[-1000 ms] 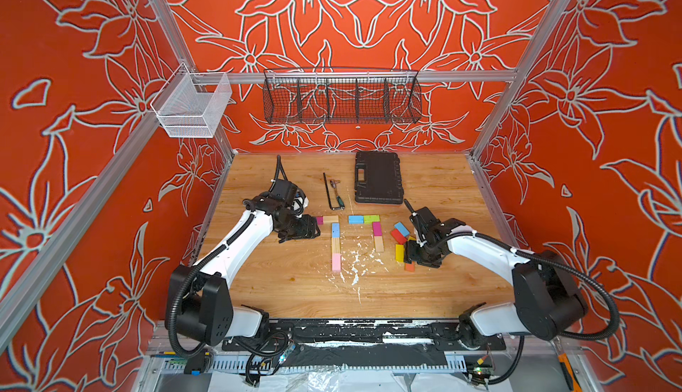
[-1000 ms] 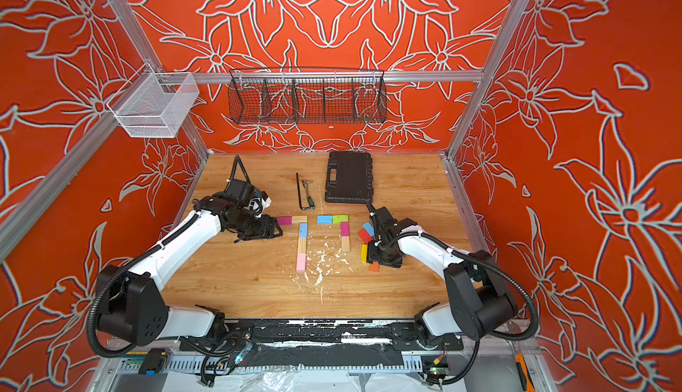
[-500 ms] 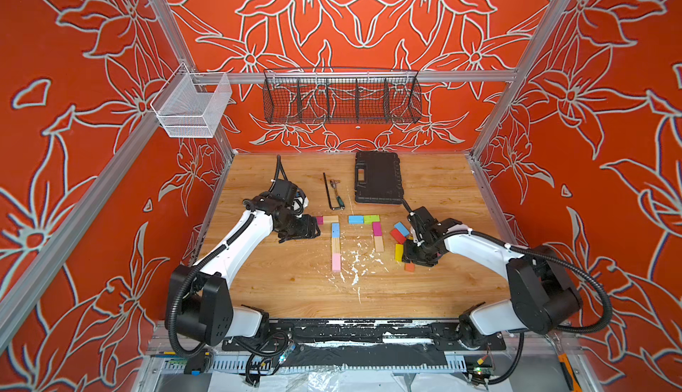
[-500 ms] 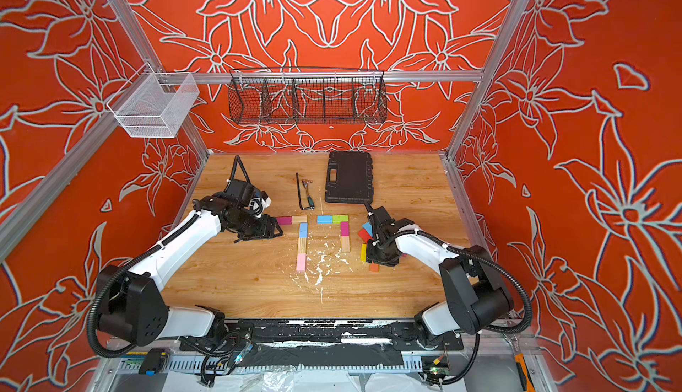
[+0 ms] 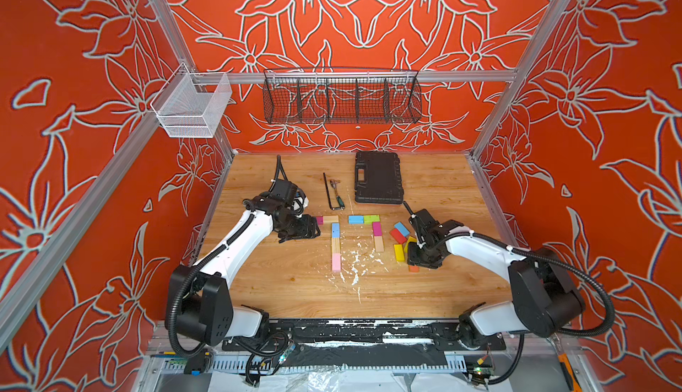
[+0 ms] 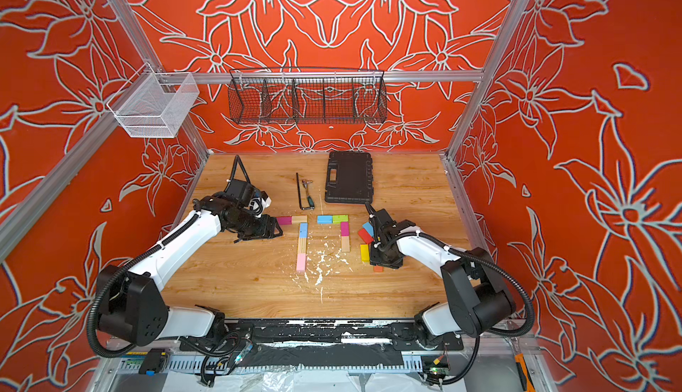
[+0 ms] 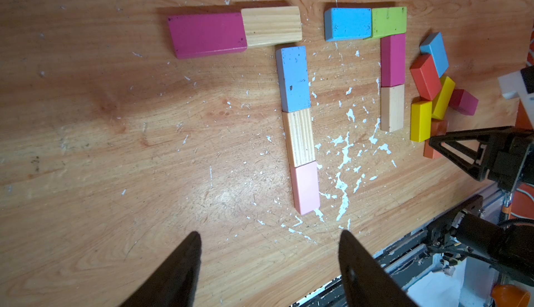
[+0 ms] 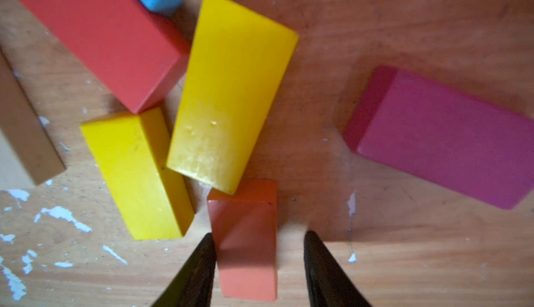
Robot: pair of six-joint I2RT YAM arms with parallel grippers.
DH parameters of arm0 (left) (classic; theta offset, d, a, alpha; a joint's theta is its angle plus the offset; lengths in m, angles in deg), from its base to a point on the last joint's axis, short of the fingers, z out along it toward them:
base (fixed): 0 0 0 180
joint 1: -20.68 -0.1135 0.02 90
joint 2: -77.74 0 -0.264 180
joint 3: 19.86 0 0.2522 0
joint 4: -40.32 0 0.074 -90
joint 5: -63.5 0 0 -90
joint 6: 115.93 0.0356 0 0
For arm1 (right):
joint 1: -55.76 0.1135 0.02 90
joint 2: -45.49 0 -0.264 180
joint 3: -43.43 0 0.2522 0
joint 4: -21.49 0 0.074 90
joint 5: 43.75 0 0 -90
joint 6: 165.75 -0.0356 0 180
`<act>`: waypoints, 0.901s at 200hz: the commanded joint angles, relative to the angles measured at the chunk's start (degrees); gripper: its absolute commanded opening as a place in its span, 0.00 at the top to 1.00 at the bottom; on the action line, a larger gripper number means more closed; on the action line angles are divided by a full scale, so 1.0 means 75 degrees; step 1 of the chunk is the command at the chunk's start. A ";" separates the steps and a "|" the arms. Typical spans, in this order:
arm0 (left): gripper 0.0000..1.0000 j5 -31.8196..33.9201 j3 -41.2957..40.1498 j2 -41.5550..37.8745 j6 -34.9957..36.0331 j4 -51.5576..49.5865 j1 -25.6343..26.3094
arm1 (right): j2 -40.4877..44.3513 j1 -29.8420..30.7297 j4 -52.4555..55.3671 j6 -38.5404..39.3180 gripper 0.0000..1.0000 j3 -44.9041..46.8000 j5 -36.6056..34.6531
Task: Assemble the number 7 with building blocks
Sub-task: Pick up the building block from the center of the board.
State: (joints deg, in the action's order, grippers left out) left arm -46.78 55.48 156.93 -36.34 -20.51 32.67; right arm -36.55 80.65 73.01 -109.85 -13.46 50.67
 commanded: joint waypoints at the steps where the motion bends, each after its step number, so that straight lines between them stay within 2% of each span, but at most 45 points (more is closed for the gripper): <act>1: 0.27 -0.0048 -0.0008 0.0054 0.0076 -0.0052 -0.0052 | 0.0152 0.0040 0.0211 -0.0077 0.49 0.0114 -0.0241; 33: 0.27 -0.0040 -0.0008 0.0057 0.0064 -0.0052 -0.0052 | 0.0009 0.0034 0.0020 -0.0075 0.51 0.0161 -0.0130; 81: 0.27 -0.0069 -0.0008 0.0074 0.0065 -0.0052 -0.0052 | 0.0044 0.0025 -0.0116 -0.0058 0.66 0.0220 0.0008; 150: 0.27 -0.0113 0.0016 0.0065 0.0065 -0.0041 -0.0052 | 0.0885 0.0042 0.0484 0.0033 0.72 -0.0140 0.0055; 180: 0.27 -0.0118 0.0016 0.0014 0.0065 -0.0041 -0.0053 | 0.0976 0.0407 0.0638 -0.0071 0.75 -0.0439 0.0136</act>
State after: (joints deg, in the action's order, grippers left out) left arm -46.99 55.48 156.98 -36.34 -20.49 32.67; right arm -30.05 81.28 75.26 -109.85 -14.01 51.33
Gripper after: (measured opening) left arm 0.728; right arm 0.337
